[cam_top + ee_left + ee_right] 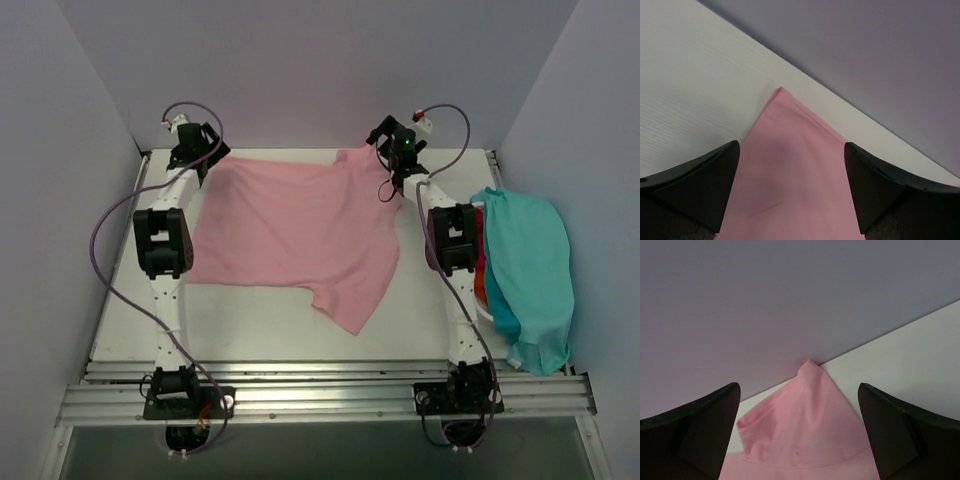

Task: Fold and stack the t-shirts
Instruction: Flatten out the tshirt, then grap the side of the flattened tshirt closest away from the robot with both arms

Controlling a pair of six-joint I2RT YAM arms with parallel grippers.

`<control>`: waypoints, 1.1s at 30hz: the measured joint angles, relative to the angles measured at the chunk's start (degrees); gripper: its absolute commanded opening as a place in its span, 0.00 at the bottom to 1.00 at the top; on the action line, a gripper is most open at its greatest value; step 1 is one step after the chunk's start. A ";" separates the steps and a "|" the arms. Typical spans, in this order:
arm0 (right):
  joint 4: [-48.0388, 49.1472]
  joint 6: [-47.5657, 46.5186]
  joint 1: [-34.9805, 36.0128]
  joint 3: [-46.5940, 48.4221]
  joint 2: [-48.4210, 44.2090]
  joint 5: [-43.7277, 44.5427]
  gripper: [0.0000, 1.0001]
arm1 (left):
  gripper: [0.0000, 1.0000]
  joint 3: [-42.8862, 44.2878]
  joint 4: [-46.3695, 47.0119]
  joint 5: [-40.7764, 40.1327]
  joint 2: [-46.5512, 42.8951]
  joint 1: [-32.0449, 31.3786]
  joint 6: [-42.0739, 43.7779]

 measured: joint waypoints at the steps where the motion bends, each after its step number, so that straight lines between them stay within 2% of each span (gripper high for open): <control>1: 1.84 -0.31 0.09 -2.14 -1.75 -0.33 1.00 | 0.94 -0.39 0.00 -0.02 -0.79 0.37 -0.28; 4: 4.96 -0.96 1.09 -11.56 -10.10 -0.46 1.00 | 0.94 -10.84 2.71 -0.44 -8.44 0.52 -0.87; 8: 9.35 -2.23 4.15 -29.18 -27.12 1.05 1.00 | 0.94 -29.83 8.22 -2.25 -25.03 -0.48 -1.18; 12: 11.89 -1.44 7.30 -45.05 -44.94 5.31 1.00 | 0.94 -39.21 10.21 -4.76 -41.18 -1.16 -0.72; 15: 11.85 1.79 8.07 -58.82 -57.86 10.51 0.98 | 0.94 -46.58 13.55 -6.49 -52.68 -1.27 -0.68; 18: 7.02 6.32 8.48 -68.50 -65.00 14.88 0.93 | 0.94 -57.35 15.82 -8.46 -62.88 -2.25 -1.20; 20: 2.36 9.57 8.79 -72.91 -66.86 15.61 0.92 | 0.94 -64.43 16.02 -9.64 -66.95 -3.89 -1.70; 23: -6.78 14.34 11.21 -79.10 -68.96 17.70 0.99 | 0.94 -73.88 12.17 -10.69 -70.36 -6.84 -2.78; 25: -12.59 17.00 12.66 -82.23 -71.01 18.32 1.00 | 0.94 -77.44 8.74 -10.93 -71.43 -7.74 -3.50; 29: -18.08 21.27 13.33 -89.88 -79.58 16.46 0.99 | 0.94 -82.09 2.56 -11.65 -75.23 -7.80 -4.85; 33: -19.96 24.79 14.08 -98.20 -90.25 12.98 0.98 | 0.94 -83.06 1.03 -11.65 -78.73 -7.52 -5.40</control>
